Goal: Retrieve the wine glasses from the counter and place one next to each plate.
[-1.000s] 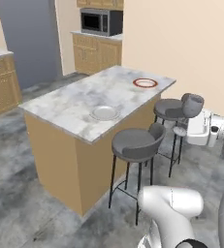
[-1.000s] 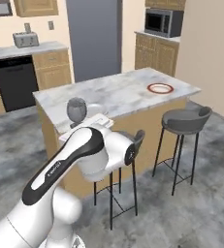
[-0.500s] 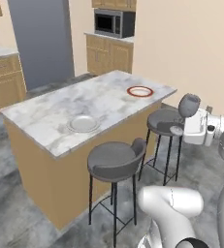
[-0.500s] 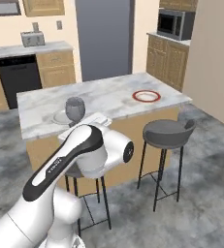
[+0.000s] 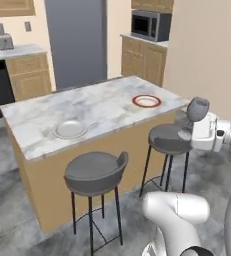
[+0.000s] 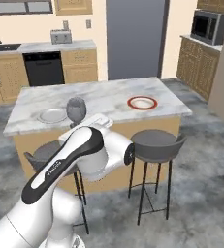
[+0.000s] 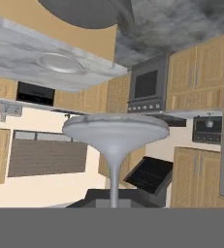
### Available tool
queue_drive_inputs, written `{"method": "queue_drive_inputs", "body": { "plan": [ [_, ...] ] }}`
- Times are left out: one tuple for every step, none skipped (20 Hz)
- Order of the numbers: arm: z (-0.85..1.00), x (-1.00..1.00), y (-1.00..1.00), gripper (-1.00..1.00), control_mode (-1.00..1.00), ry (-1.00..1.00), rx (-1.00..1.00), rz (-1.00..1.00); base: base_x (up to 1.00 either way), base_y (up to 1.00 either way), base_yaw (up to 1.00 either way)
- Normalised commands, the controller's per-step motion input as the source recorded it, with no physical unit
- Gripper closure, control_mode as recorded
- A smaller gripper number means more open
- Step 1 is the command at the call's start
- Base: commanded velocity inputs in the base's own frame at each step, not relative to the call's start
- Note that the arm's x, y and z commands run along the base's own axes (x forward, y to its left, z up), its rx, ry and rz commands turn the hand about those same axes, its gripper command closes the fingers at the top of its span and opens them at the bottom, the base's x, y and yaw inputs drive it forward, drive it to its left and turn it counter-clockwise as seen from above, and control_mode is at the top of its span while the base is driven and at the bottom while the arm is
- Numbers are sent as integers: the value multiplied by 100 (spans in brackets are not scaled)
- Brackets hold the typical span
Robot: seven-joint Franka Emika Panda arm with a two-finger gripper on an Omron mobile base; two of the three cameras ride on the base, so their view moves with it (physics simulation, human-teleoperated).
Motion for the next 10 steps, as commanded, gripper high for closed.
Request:
{"method": "queue_drive_inputs", "body": {
  "plan": [
    [0,0,0,100,100,0,0,0,56,-99,52],
    [0,0,0,100,100,0,0,0,66,-94,53],
    [0,0,0,100,100,0,0,0,84,-82,56],
    [0,0,0,100,100,0,0,0,90,-66,56],
    [0,0,0,100,100,0,0,0,100,-17,52],
    [0,0,0,100,100,0,0,0,100,-16,51],
    [0,0,0,100,100,0,0,0,84,-27,53],
    [0,0,0,100,100,0,0,0,71,-25,53],
    [0,0,0,100,100,0,0,0,61,-3,52],
    [0,0,0,100,100,0,0,0,59,0,51]
  ]
}}
